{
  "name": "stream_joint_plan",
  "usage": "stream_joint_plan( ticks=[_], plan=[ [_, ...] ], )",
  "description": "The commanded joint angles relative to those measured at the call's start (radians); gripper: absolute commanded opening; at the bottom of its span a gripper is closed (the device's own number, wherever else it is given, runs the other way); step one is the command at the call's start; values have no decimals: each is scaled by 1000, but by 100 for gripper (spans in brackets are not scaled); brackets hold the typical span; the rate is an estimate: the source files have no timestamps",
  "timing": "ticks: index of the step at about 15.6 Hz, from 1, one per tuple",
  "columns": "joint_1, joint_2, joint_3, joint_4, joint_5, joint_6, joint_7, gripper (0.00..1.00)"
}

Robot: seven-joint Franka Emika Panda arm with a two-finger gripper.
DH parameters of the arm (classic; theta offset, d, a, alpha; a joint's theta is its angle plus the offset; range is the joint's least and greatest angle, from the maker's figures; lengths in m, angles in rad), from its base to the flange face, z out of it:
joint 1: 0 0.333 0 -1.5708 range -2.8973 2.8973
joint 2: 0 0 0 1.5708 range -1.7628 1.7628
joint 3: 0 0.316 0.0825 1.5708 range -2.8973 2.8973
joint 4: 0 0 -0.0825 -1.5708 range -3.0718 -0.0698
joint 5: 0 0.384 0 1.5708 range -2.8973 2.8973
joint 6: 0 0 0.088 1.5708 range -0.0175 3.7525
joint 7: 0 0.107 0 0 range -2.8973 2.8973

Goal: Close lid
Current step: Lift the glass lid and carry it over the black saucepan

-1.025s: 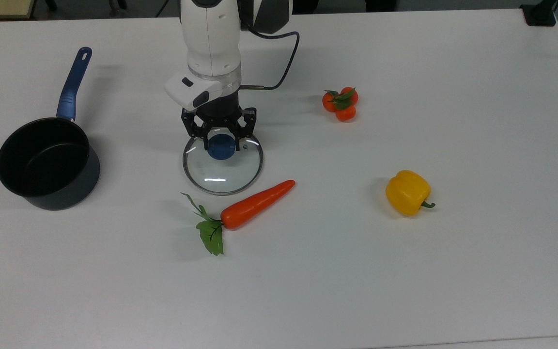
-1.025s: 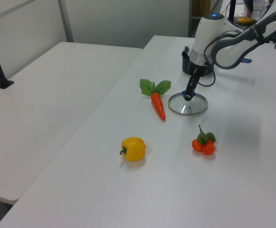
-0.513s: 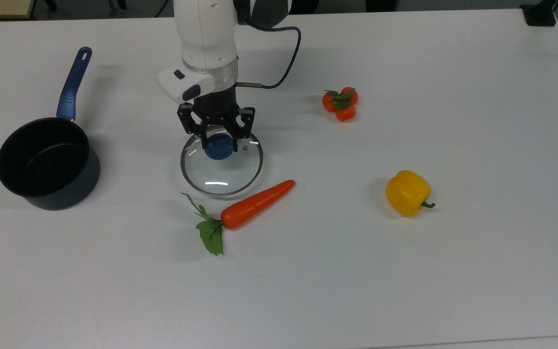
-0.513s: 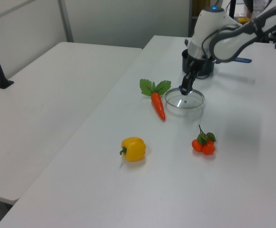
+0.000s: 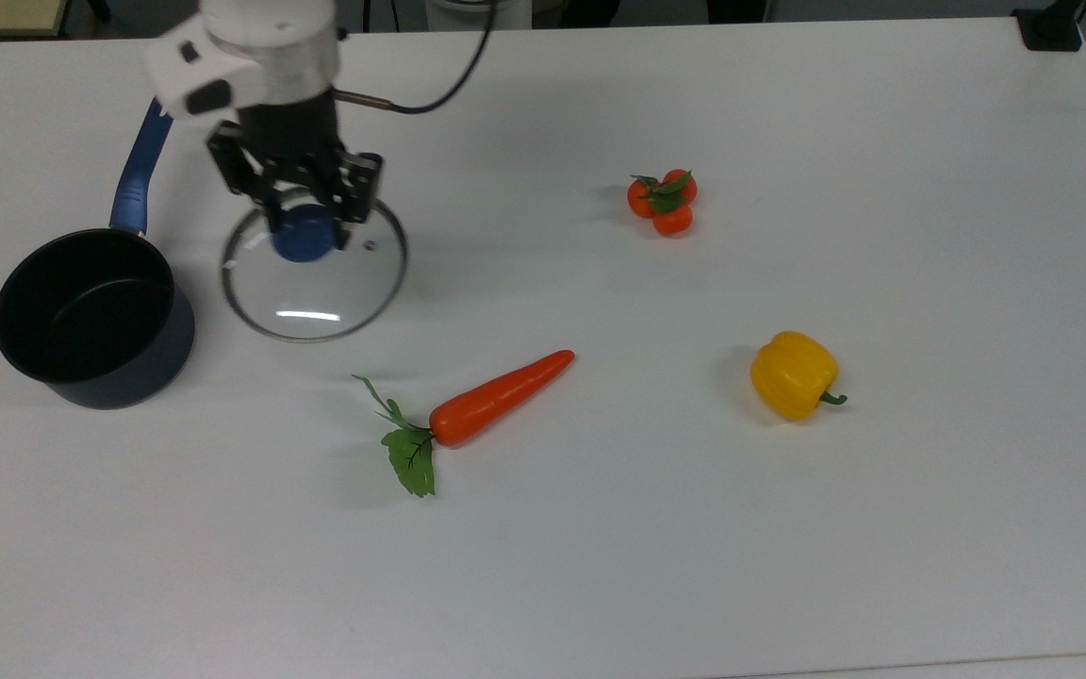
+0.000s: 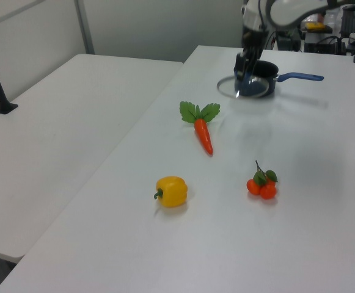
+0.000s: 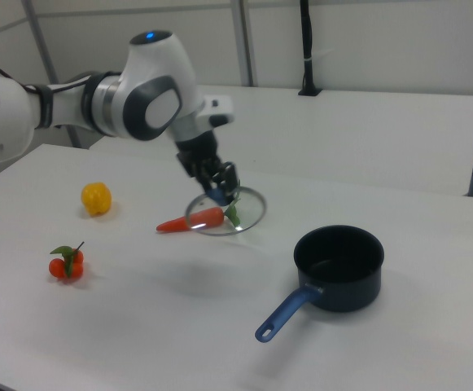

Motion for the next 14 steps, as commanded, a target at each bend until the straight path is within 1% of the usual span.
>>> stream_joint_plan(
  ticks=[1,4,7,10,14],
  plan=[
    [-68,36,-1,84,-70,-36,2,45],
    [-141,94,-1,162,-72,-36,-58,45],
    [-203,130,-1,196,-62,-25,-84,45],
    [-234,167,-1,227,-61,-24,-107,45],
    [-273,188,1,230,-53,-13,-142,45]
  ],
)
